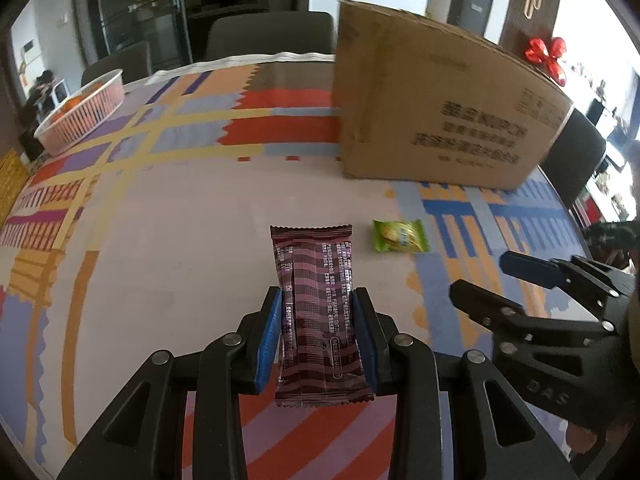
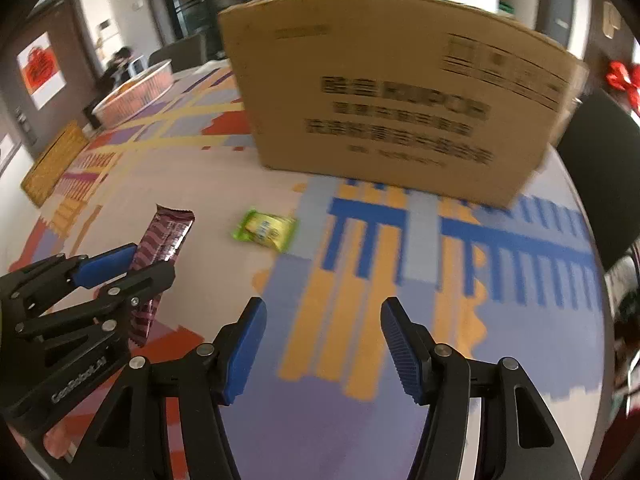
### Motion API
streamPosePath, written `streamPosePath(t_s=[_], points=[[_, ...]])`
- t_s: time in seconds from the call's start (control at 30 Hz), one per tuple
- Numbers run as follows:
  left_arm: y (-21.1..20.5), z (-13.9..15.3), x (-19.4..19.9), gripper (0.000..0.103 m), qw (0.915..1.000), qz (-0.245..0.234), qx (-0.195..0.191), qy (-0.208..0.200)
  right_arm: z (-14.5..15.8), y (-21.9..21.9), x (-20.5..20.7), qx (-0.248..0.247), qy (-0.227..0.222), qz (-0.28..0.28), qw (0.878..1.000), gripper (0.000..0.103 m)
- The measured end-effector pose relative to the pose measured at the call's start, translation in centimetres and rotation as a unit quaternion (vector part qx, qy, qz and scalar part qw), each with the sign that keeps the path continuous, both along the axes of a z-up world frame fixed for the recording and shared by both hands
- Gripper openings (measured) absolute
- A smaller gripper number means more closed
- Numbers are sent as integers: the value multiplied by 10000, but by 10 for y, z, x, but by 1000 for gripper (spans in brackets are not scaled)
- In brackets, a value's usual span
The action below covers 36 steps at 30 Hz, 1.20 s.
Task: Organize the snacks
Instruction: 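Grasp the brown striped bar with the left gripper while the right grasps the yellow-green candy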
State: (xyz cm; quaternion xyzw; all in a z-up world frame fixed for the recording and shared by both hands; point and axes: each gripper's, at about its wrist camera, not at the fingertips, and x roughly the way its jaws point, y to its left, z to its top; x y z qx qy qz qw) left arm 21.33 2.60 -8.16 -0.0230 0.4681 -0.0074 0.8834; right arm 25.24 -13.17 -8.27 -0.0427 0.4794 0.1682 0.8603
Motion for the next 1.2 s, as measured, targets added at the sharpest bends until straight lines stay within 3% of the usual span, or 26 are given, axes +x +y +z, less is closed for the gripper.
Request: streamPosePath(t_s=[0.23,0.43,0.7,0.83,1.0,1.2], points=[[10,-2,4,35,9999,148,-40,41,-10,33,29,-455,133,706,9964,60],[16,-3,12,35,9996,232,-124,38,-10,51,46,-542,121,1128,9921,60],[20,-4,20,35,9995,254,-171,38,-15,68,66,-637,184,1194,9906,59],[21,-5,24,35,9995,260,-188,42,-18,69,70,-606,245,1175,9909,45],[19,-7,26,35,9995,217,-208,46,-21,64,67,-478,361,1062,9925,40],[18,-5,28,35,9995,193,-236,43,-20,56,61,-472,313,936,9940,24]])
